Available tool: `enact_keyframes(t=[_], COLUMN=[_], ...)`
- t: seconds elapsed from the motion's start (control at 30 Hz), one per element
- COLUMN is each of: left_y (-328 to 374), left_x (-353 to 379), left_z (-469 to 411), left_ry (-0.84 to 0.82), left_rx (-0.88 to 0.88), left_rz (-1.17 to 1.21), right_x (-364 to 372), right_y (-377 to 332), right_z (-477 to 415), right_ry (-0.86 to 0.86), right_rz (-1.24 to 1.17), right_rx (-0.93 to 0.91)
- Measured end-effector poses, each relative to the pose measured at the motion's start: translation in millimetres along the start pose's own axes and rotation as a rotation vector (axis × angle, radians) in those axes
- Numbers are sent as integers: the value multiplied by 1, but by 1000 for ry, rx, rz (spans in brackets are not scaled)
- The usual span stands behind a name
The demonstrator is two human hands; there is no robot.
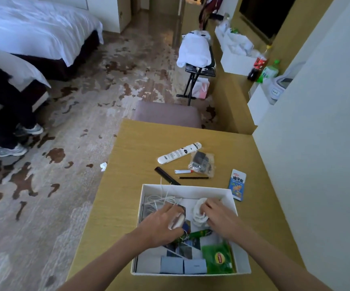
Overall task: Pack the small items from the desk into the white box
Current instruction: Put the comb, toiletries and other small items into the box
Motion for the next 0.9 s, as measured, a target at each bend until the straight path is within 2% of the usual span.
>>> enact_keyframes(t=[0.1,0.2,0.27,0.43,0.6,0.77,0.9], left_y=[3,1,1,0,-3,-7,-8], left_x=[-3,-3,-1,-5,-2,1,8], left_z=[-8,-11,-12,-10,6,15,17], left_ry=[-24,-46,-58,-69,-137,-174,-196], left_rx=[7,18,24,72,174,199,225], left_rz=[-21,-74,-108,-179,-256,-379,-523], right_x=[0,0,-2,-12,-9,-21,-12], right_y=[6,4,2,-5,-6,-15,-22], right_z=[-12,-20,-18,5,21,27,22], right_ry=[-27,-64,-45,90,10,153,69], right_rz=[76,305,371,243,172,148,195], right_rx=[14,25,46,-30,-92,-158,-219])
Point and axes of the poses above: each hand's wrist, its own z-axis away from the middle knuckle, its own x-axis out of the palm, y = z × x, the point moved 5 cm from there along -z, towards the middle knuckle, and after that the axes turned 1 degree about y, right-handed, at the moved point
